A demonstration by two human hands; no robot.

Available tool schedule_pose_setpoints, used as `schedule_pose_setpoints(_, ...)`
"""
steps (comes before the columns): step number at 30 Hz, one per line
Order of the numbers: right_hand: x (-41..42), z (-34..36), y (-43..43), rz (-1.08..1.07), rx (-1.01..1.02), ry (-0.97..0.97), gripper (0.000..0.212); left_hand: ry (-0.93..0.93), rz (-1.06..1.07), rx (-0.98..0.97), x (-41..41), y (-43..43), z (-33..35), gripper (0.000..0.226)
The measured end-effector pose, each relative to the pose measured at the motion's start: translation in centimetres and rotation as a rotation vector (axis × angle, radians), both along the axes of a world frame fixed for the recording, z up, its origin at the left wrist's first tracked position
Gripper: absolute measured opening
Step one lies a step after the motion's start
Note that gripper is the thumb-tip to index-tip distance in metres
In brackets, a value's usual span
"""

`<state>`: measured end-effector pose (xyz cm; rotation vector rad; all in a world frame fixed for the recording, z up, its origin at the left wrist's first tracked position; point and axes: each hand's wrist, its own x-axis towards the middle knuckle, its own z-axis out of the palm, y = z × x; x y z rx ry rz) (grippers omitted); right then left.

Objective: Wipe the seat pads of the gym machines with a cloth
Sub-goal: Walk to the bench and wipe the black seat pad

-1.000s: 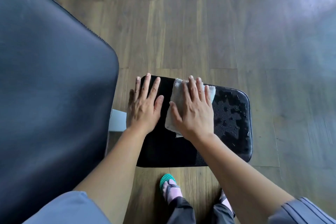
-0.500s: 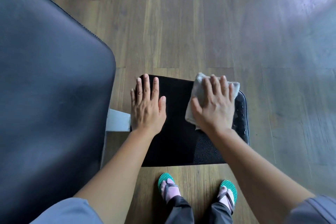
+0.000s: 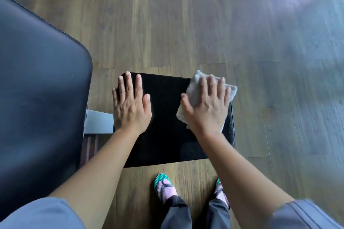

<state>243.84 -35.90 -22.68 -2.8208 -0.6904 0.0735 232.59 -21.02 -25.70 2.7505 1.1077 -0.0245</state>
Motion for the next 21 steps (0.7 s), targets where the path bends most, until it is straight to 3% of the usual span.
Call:
schedule_pose_setpoints(5, -4.4, 0.3, -2.8, 0.263, 0.035, 0.018, 0.069, -0.009, -0.005, -0.021, -0.1, 0.0, 0.3, 0.062)
schedule_pose_setpoints(9, -0.1, 0.3, -3.3, 0.009, 0.029, 0.016, 0.070, -0.015, -0.002, -0.035, -0.1, 0.0, 0.6, 0.057)
schedule_pose_setpoints(11, 2.5, 0.5, -2.9, -0.129, 0.050, 0.113, 0.071, -0.023, 0.003, -0.038, -0.1, -0.1, 0.6, 0.058)
schedule_pose_setpoints(13, 3.1, 0.5, -2.7, -0.154, 0.071, 0.153, 0.070, -0.039, 0.011, -0.050, -0.3, -0.2, 0.8, 0.057)
schedule_pose_setpoints(17, -1.3, 0.3, -3.5, 0.051, -0.013, 0.020, 0.068, -0.079, 0.012, -0.075, -2.4, -2.0, 0.8, 0.057)
schedule_pose_setpoints(21, -6.9, 0.1, -4.1, 0.144, -0.004, 0.038, 0.073, -0.086, -0.021, -0.050, -5.1, -4.3, 0.6, 0.059)
